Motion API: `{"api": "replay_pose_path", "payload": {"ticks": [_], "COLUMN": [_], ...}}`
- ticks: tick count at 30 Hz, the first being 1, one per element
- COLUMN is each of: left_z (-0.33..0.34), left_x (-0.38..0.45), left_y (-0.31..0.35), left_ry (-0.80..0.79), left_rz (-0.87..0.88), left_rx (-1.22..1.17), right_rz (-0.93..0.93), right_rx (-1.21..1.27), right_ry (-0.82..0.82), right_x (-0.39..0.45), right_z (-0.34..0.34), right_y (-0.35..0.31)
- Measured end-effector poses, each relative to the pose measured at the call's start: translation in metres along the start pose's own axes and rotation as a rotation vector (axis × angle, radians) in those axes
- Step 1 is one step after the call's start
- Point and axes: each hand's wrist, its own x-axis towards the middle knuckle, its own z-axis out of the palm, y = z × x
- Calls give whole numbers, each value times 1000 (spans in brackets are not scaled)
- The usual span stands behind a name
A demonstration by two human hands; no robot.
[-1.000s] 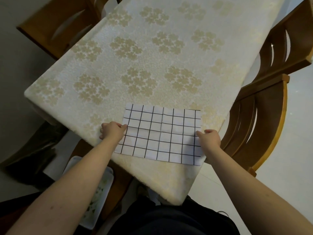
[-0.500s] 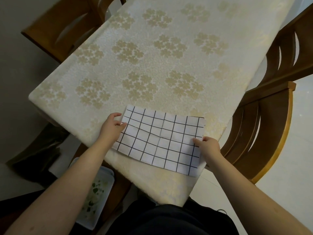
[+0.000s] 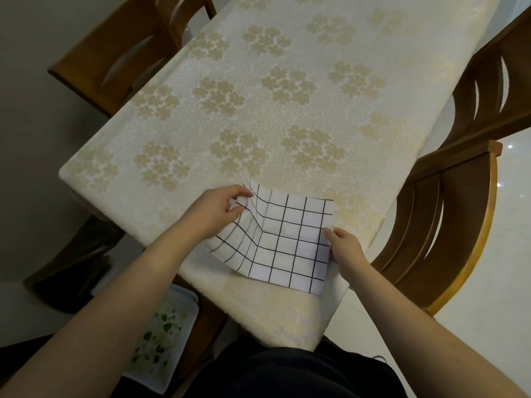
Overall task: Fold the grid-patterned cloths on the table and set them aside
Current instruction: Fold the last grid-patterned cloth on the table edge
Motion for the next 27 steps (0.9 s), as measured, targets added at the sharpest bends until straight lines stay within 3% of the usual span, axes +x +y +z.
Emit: {"api": "replay_pose_path", "payload": {"ticks": [7,13,17,20,23,27], "left_z": [57,111,120,128,142,165], "left_x": [5,9,11,13,5,-18], "left_y": [54,62,27,-19,-52,-61], "left_ry": [-218,-362,-168,3,42,104], "left_rz": [172,200,172,206,184,187], "left_rx": [109,-156,-229,18,295,386], "right_rz": [133,113,48,-115,-333,-675], "right_rx": [131,322,334,181,-119,-476], "right_ry": [-54,-76,-38,118,234,83], "right_x": [4,-2,-1,-1,-2,3], "right_z": [-3,-5,-7,-5,-1,20], "right_y": [-2,-2,-2,1,7,4]}}
